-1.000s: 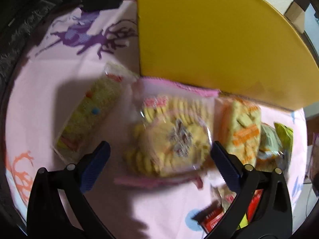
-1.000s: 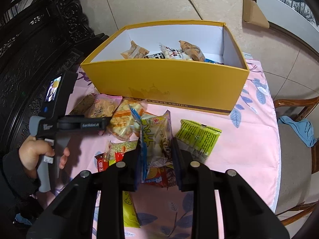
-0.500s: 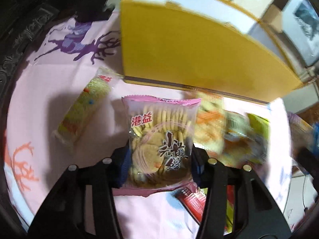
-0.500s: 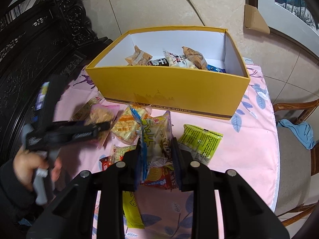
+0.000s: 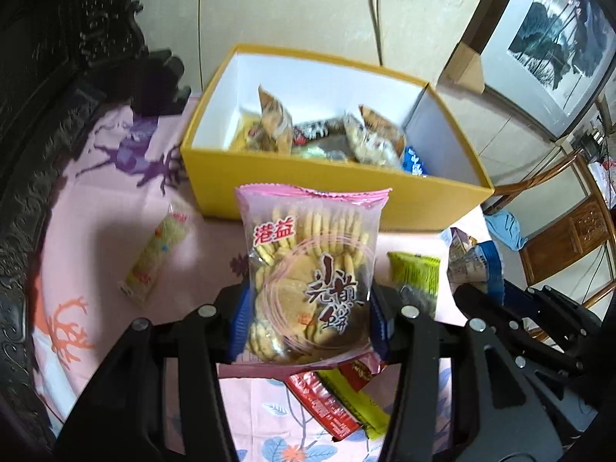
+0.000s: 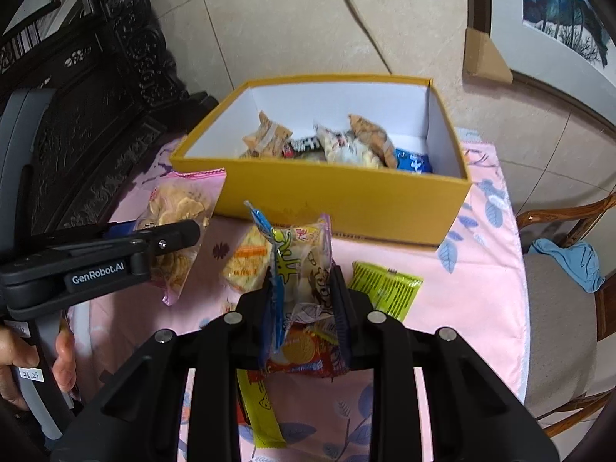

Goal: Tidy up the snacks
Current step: 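Drop the packet and pink cracker pack into the yellow box, opening both grippers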

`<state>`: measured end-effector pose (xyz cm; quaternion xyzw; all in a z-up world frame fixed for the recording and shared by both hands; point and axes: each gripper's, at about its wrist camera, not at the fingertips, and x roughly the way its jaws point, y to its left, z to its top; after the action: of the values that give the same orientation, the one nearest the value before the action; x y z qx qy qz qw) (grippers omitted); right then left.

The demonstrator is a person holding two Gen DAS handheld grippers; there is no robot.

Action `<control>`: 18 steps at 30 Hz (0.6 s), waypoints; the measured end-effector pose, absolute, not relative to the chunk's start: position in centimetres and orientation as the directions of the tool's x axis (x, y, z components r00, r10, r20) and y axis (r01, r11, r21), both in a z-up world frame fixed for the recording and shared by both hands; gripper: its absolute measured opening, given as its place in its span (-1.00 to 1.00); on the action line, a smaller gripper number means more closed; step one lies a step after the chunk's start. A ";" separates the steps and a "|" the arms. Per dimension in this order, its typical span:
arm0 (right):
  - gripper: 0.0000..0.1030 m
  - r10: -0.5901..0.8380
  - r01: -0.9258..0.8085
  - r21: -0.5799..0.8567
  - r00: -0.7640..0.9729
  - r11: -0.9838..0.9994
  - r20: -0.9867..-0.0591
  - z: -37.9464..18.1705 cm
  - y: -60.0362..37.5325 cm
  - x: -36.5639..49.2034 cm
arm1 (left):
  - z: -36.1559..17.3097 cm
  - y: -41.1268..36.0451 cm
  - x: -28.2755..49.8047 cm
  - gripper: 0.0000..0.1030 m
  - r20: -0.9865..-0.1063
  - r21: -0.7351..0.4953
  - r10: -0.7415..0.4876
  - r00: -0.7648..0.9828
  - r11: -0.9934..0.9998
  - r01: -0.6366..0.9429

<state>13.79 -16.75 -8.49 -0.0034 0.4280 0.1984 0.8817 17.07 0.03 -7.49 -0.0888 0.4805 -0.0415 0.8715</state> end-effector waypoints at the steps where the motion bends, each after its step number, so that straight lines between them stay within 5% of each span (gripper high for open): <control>1: -0.47 0.347 -0.351 0.164 0.560 0.922 -0.752 -8.2 -16.8 13.9 | -7.2 0.1 17.2 -0.03 -0.828 -0.196 -0.159 0.538 0.980 -0.012; 15: -0.47 0.336 -0.331 0.144 0.650 0.933 -0.682 -2.6 -15.8 22.6 | -1.6 1.0 25.6 -0.01 -0.768 -0.176 -0.125 0.628 0.984 -0.019; 16: -0.44 0.333 -0.319 0.151 0.657 0.936 -0.677 -2.0 -15.6 24.5 | -1.0 1.2 27.3 0.05 -0.756 -0.168 -0.110 0.645 0.985 -0.028; 18: -0.36 0.305 -0.292 0.141 0.653 0.946 -0.694 -1.6 -15.3 26.8 | -0.1 1.6 29.8 0.89 -0.747 -0.154 -0.084 0.660 0.987 -0.047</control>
<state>26.81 -15.32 -1.64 0.0082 0.3831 0.1641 0.9090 29.84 1.62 -0.14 -0.0800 0.4122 -0.0102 0.9075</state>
